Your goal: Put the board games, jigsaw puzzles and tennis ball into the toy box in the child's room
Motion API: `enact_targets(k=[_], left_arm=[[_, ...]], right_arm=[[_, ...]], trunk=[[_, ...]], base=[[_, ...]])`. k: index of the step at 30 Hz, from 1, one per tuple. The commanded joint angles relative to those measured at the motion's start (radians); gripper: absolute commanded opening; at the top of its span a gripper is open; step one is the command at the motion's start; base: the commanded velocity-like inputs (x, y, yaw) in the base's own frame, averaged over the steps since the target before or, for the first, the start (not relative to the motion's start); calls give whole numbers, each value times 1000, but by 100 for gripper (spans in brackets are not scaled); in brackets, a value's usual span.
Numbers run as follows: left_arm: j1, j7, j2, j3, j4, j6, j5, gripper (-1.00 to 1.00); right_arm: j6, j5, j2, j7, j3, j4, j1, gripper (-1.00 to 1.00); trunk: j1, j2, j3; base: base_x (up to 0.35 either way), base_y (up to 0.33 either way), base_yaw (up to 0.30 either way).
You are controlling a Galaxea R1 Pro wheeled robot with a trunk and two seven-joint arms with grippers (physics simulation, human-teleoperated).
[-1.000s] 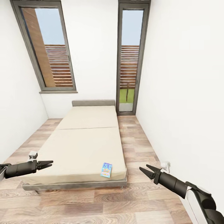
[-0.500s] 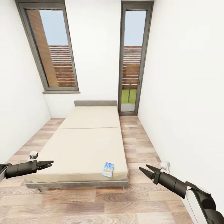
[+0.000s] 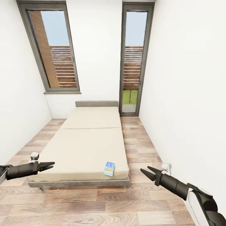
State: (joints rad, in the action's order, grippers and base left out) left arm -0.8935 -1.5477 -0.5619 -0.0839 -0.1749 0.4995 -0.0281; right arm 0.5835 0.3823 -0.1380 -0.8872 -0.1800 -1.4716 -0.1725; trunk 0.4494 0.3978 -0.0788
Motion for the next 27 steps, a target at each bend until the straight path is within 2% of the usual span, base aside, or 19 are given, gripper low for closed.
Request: enact_targets(k=[1, 8, 10, 19, 27], left_arm=[[-1, -3, 0, -4, 0, 11, 4, 100], [-1, 19, 1, -5, 0, 13, 4, 100], [-1, 51, 6, -6, 0, 14, 4, 100], [-1, 128, 27, -8, 0, 21, 3, 100], [-1, 205, 47, -9, 0, 67, 3, 100]], right_arm=[[7, 6, 0, -1, -1, 0, -1, 100], [7, 6, 0, -1, -1, 0, -1, 100], [7, 6, 0, -2, -1, -1, -1, 100], [7, 7, 0, -2, -1, -1, -1, 100], [7, 7, 0, -3, -1, 0, -1, 100]], trunk=[[1, 2, -2], [1, 2, -2], [1, 2, -2], [35, 65, -30], [66, 121, -56]], base=[[-13, 0, 0], [-7, 0, 0], [-2, 0, 0], [0, 0, 0], [0, 0, 0]])
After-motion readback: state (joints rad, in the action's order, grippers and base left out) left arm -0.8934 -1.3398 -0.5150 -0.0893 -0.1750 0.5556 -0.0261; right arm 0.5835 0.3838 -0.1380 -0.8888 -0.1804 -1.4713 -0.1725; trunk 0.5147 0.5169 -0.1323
